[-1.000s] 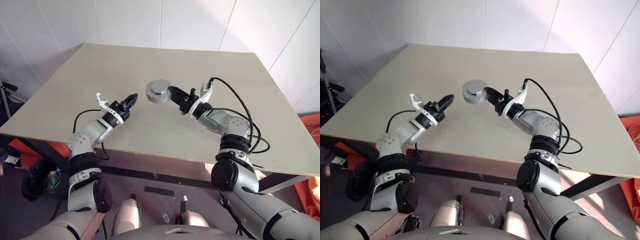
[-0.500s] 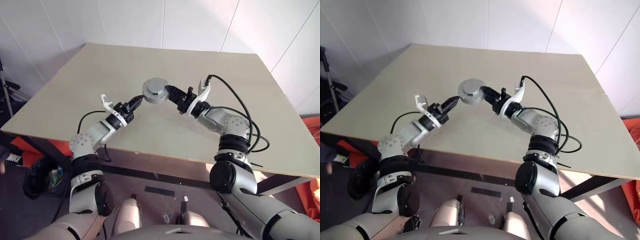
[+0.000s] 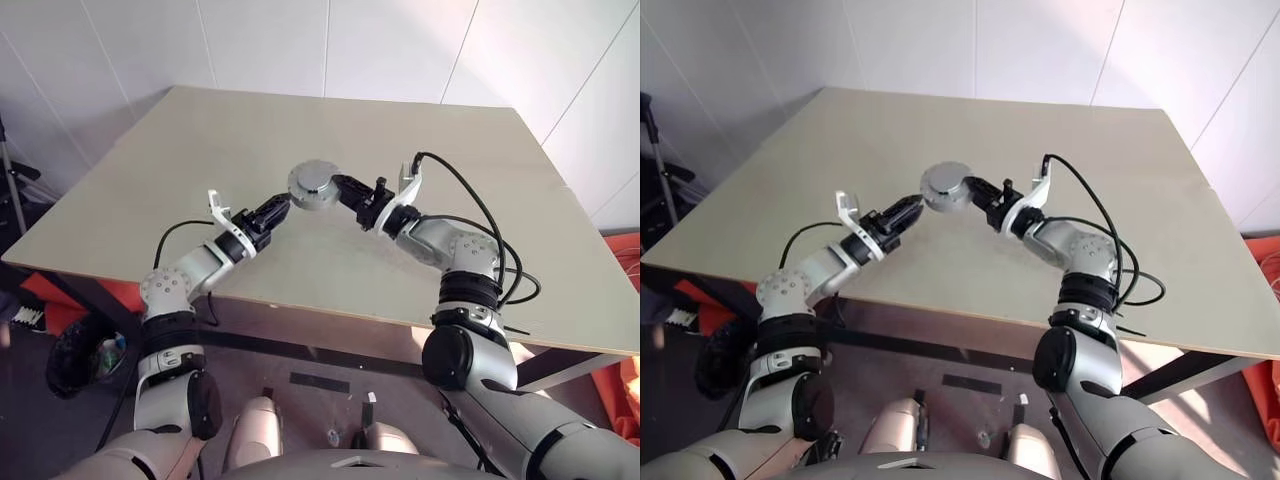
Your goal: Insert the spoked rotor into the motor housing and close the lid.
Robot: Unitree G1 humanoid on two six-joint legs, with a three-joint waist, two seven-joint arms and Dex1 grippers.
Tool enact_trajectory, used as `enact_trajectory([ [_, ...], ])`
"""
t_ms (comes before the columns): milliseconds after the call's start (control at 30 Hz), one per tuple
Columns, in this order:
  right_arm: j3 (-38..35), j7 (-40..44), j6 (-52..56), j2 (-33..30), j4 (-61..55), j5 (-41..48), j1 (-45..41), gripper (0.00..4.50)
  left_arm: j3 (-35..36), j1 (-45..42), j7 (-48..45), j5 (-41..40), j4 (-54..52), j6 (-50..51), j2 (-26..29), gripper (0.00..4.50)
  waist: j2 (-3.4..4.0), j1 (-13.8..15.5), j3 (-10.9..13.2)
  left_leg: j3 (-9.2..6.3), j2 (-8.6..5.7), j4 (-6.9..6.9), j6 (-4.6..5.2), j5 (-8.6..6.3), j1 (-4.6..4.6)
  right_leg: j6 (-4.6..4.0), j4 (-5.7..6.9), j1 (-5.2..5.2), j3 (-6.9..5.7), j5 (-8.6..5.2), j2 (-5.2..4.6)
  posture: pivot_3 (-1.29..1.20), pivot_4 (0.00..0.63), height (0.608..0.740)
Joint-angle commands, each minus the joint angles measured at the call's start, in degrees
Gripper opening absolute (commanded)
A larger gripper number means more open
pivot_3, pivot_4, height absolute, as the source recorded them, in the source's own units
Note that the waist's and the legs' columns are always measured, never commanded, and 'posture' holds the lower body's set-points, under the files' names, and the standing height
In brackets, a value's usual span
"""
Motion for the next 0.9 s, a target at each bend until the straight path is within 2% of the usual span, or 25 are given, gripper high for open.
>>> enact_trajectory([
  [33,0.44,1.5,-0.66,-0.21,-2.42,2.28,-1.65,1.18,0.57,-0.5,-0.76,-2.19,-0.58,0.19,0.21,3.2,0.0,-0.01,0.0,0.0,0.0,0.0,0.0,0.0,0.0,0.0,0.0,0.0,0.0,0.0,0.0,0.0,0.0,0.74],
  [167,0.53,1.5,0.49,-0.05,-3.0,3.71,-1.94,1.18,1.34,-0.57,-1.53,-3.37,1.13,0.28,0.23,4.47,0.0,-0.01,0.0,0.0,0.0,0.04,0.0,0.0,0.0,0.01,0.01,0.01,0.0,0.01,0.0,0.0,0.0,0.74],
  [500,2.42,1.9,4.08,0.79,-5.78,5.45,-0.98,1.18,2.17,-4.53,-3.47,-6.5,6.52,2.25,-0.42,4.47,0.0,0.04,0.0,-0.01,0.0,0.08,0.0,0.0,-0.01,0.05,0.01,0.03,0.01,0.03,0.0,0.0,0.0,0.74],
  [900,3.66,1.55,4.45,0.82,-7.3,5.33,0.17,1.18,1.14,-7.34,-5.81,-4.35,9.51,0.68,-0.33,4.47,0.0,0.05,0.0,-0.02,-0.01,0.09,0.0,0.0,-0.01,0.05,0.01,0.04,0.0,0.04,0.0,0.0,0.0,0.74],
])
